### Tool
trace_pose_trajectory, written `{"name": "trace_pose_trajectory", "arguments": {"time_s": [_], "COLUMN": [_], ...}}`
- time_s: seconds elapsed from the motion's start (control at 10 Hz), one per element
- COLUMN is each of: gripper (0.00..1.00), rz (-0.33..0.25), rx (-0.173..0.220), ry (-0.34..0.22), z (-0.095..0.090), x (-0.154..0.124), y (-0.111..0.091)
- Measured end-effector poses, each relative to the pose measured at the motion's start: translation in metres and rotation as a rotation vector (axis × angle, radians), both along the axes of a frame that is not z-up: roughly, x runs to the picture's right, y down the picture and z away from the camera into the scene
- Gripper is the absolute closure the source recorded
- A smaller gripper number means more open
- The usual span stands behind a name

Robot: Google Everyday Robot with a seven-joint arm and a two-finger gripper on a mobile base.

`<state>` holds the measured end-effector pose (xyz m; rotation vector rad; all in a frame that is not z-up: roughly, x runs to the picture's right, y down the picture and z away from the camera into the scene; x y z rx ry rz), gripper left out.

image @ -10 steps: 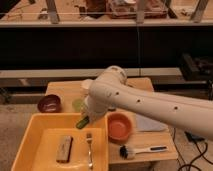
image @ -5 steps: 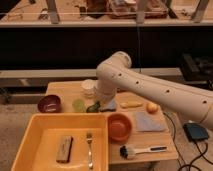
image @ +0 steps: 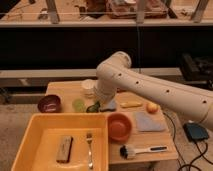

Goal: Place pepper in paper cup

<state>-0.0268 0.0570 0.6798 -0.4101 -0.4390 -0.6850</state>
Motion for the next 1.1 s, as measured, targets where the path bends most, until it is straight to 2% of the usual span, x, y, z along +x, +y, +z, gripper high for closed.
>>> {"name": "trace_pose_trajectory", "arguments": {"time_s": [0.2, 0.3, 0.6, 0.9, 1.1], "gripper": [1.00, 1.00, 1.00, 1.00, 1.00], "rz": [0.001, 0.007, 0.019, 0.035, 0.034], "rx": [0.003, 0.019, 0.081, 0.099, 0.126], "ry": [-0.015, -0.039, -0.119, -0.156, -0.192], "z": [0.000, 0.001, 0.016, 0.045, 0.065], "x": [-0.001, -0.001, -0.006, -0.005, -0.017], "y": [-0.002, -0.008, -0.054, -0.088, -0.111]}}
